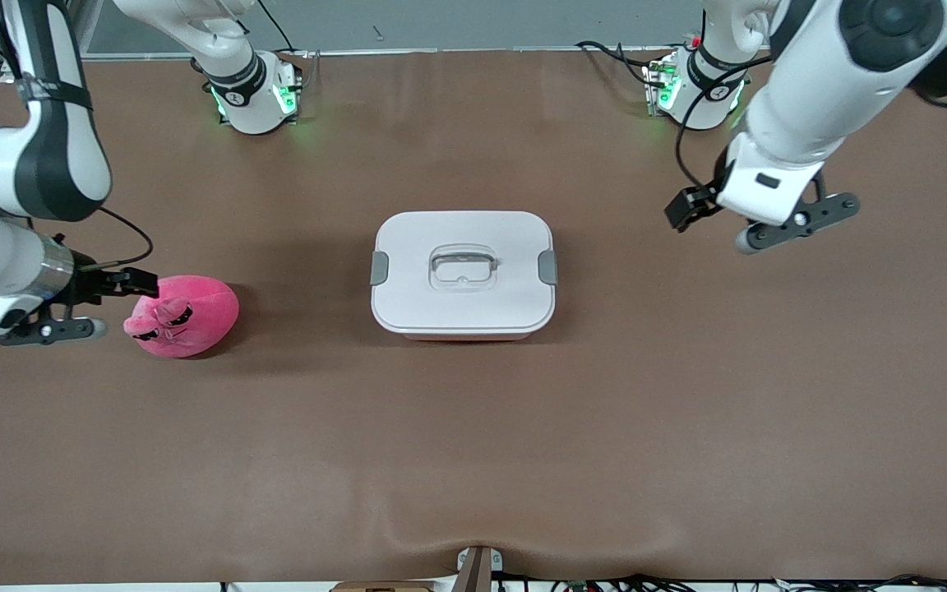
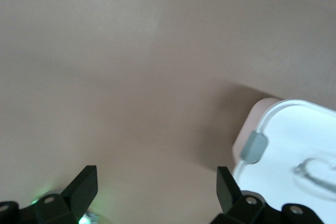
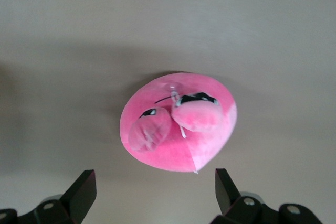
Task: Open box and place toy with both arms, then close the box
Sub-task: 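Reach the left gripper to the lid handle while the right gripper reaches the toy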
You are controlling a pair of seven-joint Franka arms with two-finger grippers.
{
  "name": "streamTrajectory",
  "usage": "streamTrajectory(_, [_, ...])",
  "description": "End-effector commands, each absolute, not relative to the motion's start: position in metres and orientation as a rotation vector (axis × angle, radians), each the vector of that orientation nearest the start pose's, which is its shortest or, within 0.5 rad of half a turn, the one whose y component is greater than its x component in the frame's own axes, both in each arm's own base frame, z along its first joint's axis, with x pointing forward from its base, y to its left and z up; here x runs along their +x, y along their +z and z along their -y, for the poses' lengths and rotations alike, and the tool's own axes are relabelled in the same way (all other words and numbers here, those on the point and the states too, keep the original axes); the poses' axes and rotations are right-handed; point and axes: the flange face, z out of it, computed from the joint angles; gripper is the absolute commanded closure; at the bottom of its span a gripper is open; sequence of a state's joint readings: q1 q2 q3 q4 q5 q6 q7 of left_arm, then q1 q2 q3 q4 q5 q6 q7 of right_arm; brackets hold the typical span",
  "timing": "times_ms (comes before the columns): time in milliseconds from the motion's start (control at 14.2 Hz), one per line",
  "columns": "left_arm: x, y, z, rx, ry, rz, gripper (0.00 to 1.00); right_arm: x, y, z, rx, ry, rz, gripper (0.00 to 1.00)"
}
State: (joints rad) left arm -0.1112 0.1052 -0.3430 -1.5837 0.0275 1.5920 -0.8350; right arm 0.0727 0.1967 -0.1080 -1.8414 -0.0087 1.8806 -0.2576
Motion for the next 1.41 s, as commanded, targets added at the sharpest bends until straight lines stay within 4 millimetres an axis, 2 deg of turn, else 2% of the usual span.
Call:
streamTrajectory(0, [0.526,0.547,0.278,-3.020,0.108,0.703,0.00,0.582,0.399,0.011,-3.092,0.253,0.586,0.00])
streamTrajectory(211, [0.517,0.527,0.321,-2.979,0.100,0.888,0.00,0.577,0.386,-0.029,-3.073,0.199,0.773,0.00])
streamTrajectory(423, [0.503,0.511,0.362,-2.923,0.066,1.153,0.00,0.584,0.386,-0.027,-3.073,0.133,0.910,0.00])
streamTrajectory(564, [0.496,0.499,0.383,-2.889,0.065,1.270,0.00,0.586,0.383,-0.018,-3.072,0.129,0.936,0.00])
streamTrajectory(634, [0.490,0.494,0.396,-2.868,0.064,1.344,0.00,0.587,0.382,-0.017,-3.077,0.121,0.934,0.00])
streamTrajectory(775, [0.484,0.475,0.421,-2.769,-0.032,1.522,0.00,0.585,0.372,0.002,-3.090,0.122,0.887,0.00])
streamTrajectory(916, [0.476,0.457,0.445,-2.692,-0.060,1.678,0.00,0.580,0.359,0.004,-3.089,0.119,0.885,0.00])
streamTrajectory(987, [0.477,0.453,0.451,-2.658,-0.062,1.777,0.00,0.578,0.355,0.003,-3.088,0.109,0.888,0.02])
streamTrajectory(1057, [0.472,0.448,0.463,-2.623,-0.053,1.870,0.00,0.577,0.351,0.003,-3.088,0.111,0.884,0.12])
streamTrajectory(1198, [0.465,0.442,0.481,-2.544,-0.045,2.040,0.00,0.577,0.351,0.003,-3.087,0.113,0.886,0.23])
streamTrajectory(1339, [0.451,0.434,0.498,-2.484,-0.119,2.122,0.04,0.577,0.353,0.003,-3.088,0.114,0.887,0.24])
